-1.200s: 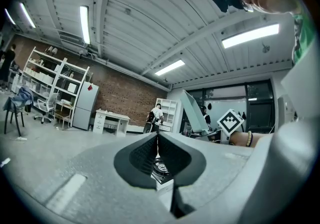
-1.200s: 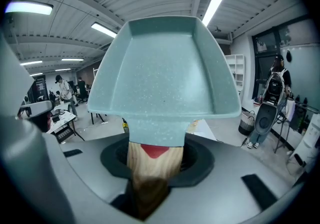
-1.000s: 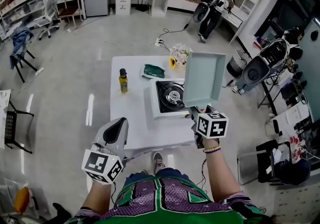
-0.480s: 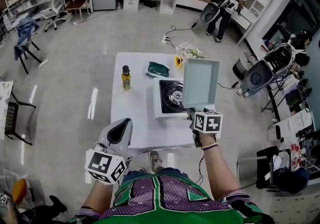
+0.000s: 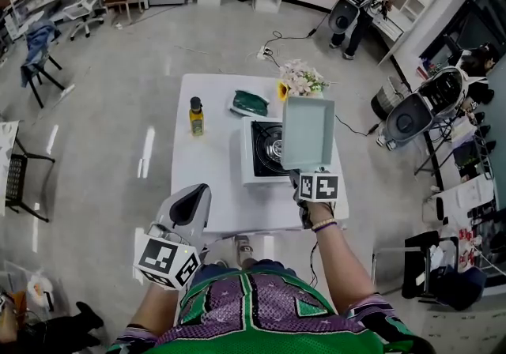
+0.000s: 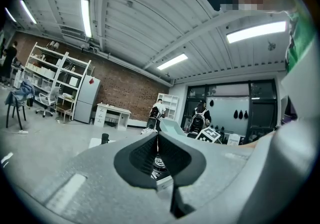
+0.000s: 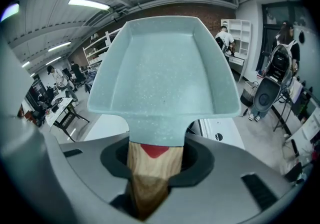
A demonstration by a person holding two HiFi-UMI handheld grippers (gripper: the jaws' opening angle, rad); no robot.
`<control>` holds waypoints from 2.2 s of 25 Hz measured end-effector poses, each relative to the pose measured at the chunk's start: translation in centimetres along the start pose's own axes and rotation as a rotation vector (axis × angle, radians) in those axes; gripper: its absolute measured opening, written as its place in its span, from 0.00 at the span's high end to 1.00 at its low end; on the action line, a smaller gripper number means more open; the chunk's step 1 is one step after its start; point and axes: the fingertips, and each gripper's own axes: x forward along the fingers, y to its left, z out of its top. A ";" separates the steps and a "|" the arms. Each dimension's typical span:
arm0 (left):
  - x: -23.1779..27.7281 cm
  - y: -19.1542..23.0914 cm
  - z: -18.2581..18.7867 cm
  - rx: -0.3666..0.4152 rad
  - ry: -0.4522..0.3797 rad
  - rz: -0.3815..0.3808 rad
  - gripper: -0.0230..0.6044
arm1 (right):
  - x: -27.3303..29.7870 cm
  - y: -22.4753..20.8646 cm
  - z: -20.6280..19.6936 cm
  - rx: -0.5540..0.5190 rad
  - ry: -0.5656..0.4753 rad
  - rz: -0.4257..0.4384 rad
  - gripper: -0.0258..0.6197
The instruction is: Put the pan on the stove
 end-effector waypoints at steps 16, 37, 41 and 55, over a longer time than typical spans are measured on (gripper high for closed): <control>0.4 1.6 -0.2 -0.044 -0.003 0.017 0.93 | 6.0 0.2 -3.7 0.060 0.192 0.016 0.73; 0.0 2.9 -1.1 -0.066 0.007 0.020 0.93 | 8.5 0.0 -5.8 0.131 0.403 -0.010 0.73; -0.5 3.1 -1.2 -0.068 0.001 0.023 0.93 | 8.8 0.2 -6.0 0.140 0.425 -0.012 0.72; -1.5 1.9 -0.6 -0.059 -0.009 0.013 0.93 | 8.3 0.3 -5.4 0.188 0.420 0.014 0.68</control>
